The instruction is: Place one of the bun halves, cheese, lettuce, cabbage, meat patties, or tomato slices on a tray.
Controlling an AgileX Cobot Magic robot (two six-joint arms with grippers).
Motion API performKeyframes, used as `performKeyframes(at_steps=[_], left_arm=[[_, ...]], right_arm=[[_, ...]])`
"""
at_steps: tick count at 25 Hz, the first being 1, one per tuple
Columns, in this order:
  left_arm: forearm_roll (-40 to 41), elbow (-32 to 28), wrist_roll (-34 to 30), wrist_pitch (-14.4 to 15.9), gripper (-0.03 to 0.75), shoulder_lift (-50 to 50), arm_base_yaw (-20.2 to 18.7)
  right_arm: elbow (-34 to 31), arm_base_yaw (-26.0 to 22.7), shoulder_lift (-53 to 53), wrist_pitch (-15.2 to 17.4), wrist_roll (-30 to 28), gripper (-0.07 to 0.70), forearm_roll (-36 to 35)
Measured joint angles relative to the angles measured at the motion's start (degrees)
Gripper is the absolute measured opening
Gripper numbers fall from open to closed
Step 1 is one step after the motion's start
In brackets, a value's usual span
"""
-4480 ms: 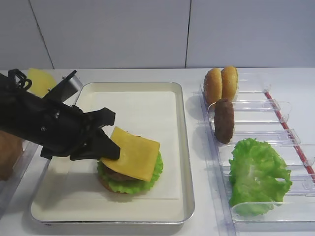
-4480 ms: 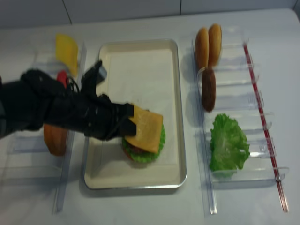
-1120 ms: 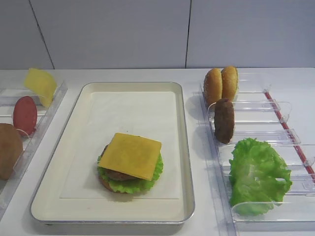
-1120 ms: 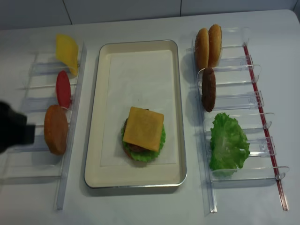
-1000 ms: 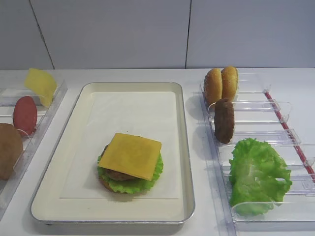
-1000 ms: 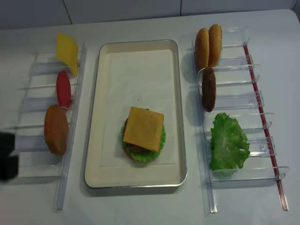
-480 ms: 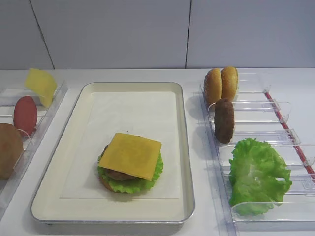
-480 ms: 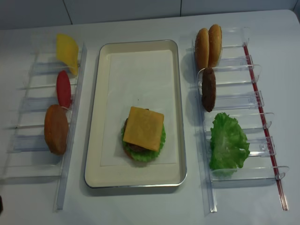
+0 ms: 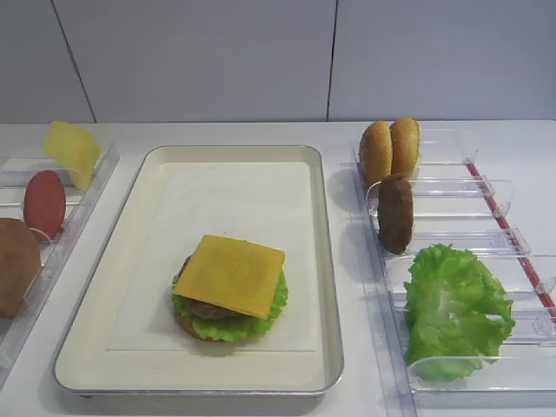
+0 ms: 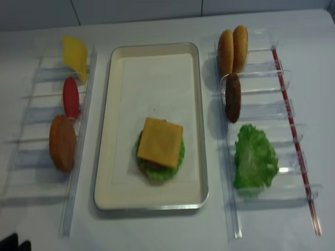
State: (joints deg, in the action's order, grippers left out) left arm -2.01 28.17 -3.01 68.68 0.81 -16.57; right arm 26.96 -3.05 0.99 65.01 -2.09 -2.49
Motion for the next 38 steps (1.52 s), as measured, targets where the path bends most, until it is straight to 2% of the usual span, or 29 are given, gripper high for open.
performKeyframes(at_steps=[14,17,20,24,28,38], left_arm=[[-0.1,-0.1,0.1,-0.5,0.181,0.0,0.5],[-0.1,-0.1,0.2,-0.5,0.181,0.1,3.8],[-0.1,-0.1,0.2,-0.5,0.181,0.1,9.0],[-0.1,-0.1,0.3,-0.5,0.181,0.1,13.3],[-0.1,-0.1,0.3,-0.5,0.181,0.2,14.9],[-0.1,-0.1,0.3,-0.6,0.180,0.2,14.9]], right_arm=[[0.0,0.0,0.0,0.0,0.1,0.430,0.0],[0.0,0.0,0.0,0.0,0.1,0.430,0.0],[0.0,0.0,0.0,0.0,0.1,0.430,0.0],[0.0,0.0,0.0,0.0,0.1,0.430,0.0],[0.0,0.0,0.0,0.0,0.1,0.430,0.0],[0.0,0.0,0.0,0.0,0.1,0.430,0.0]])
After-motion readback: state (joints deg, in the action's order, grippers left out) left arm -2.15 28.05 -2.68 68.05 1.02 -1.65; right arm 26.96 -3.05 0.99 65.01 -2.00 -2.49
